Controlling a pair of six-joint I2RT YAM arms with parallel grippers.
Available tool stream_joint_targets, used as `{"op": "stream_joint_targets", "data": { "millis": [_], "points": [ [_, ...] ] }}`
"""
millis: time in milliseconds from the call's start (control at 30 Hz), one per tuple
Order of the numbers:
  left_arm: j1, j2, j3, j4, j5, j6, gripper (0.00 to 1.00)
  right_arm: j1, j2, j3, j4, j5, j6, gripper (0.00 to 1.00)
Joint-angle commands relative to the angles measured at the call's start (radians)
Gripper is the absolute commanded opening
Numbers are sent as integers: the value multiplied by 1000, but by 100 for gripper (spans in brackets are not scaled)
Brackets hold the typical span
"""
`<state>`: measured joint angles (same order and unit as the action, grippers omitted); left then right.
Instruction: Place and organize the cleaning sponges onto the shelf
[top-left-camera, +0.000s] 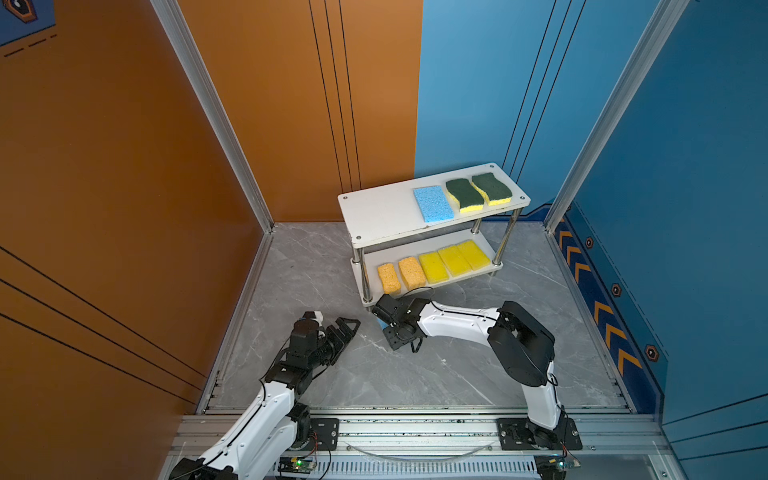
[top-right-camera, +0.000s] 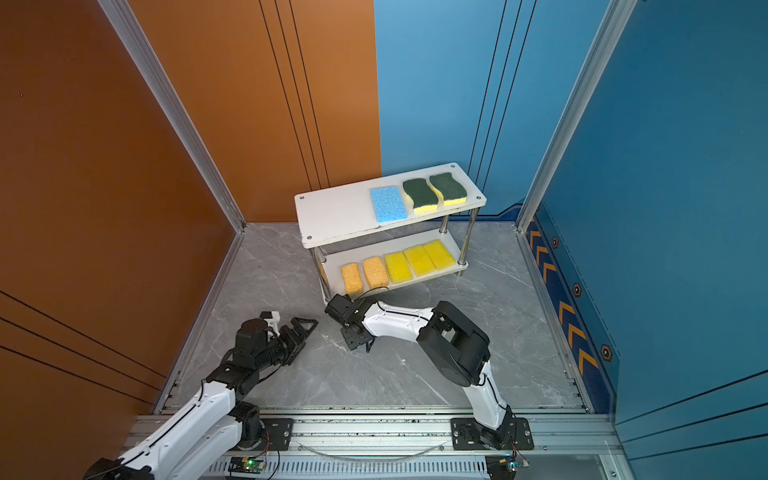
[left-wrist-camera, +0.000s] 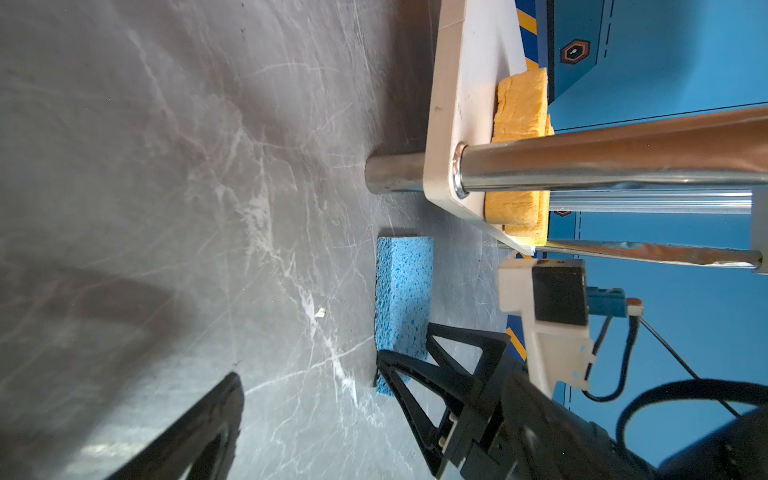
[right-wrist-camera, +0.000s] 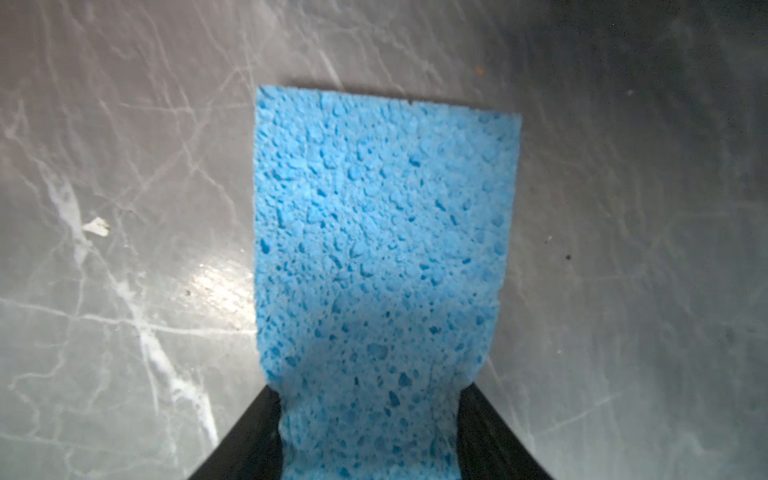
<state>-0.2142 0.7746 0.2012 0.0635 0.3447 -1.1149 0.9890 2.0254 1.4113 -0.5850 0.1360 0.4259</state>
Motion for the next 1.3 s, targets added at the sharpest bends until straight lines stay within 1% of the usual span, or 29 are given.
{"op": "stream_joint_targets", "data": {
  "millis": [0,533,833,1267],
  "points": [
    [9,2,5,15,-1,9,98,-9,-46,13,-42,30,-27,58],
    [9,-2,0,16,-3,7,98,-10,-104,35,-93,33,-89,58],
    [9,-1,0,18,-6,7,98,-21,-185,89,-168,-27,-127,58],
    [10,-19,-1,12,-3,8,98,-25,-313,190,-282,-65,-166,58]
  ]
}}
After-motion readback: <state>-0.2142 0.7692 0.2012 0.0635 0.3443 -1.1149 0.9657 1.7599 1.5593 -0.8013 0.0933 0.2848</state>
